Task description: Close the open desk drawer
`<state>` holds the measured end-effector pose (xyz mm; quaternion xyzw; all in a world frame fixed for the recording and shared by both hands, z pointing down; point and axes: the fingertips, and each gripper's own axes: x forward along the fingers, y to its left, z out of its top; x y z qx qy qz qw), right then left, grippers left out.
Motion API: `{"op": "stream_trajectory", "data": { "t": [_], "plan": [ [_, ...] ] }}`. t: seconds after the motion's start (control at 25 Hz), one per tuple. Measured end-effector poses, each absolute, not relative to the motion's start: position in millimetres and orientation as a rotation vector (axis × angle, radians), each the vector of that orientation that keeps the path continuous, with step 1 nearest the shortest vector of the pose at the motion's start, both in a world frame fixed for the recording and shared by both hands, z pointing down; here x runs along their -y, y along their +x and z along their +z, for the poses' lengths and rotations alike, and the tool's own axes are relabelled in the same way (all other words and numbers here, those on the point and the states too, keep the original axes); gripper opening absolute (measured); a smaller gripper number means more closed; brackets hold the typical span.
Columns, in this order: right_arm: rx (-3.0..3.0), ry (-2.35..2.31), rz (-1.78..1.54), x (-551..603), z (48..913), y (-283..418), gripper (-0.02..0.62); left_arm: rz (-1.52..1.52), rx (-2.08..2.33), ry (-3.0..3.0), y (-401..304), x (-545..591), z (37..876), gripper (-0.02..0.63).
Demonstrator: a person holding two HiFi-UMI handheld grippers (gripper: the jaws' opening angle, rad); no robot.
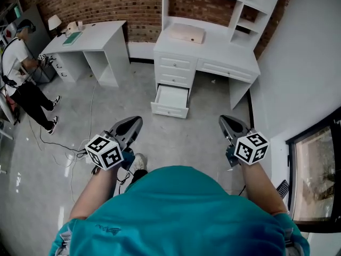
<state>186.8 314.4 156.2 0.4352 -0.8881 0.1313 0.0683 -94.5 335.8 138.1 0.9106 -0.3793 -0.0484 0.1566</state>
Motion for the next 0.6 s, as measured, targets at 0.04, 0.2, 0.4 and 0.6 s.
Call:
{"op": "stream_trajectory", "data": {
  "t": [0.04, 0.2, 0.4, 0.6],
  "plan": [
    [2.667, 1.322, 0.391, -304, 157, 177, 0.020, -0.137, 1.069, 2.614, -103, -322, 141, 0.017],
    [2.649, 1.397, 0.365, -253, 153, 136, 0.020, -0.149, 0.991, 2.661, -142, -252, 143, 0.017],
    [2.618, 1.493, 0.368, -186, 139, 80, 0.021, -0.131, 0.880, 2.717, -190, -169, 127, 0.017],
    [2.590, 1.569, 0.377, -128, 131, 37, 0.020, -0.103, 0.825, 2.750, -239, -101, 118, 0.017]
  ]
}}
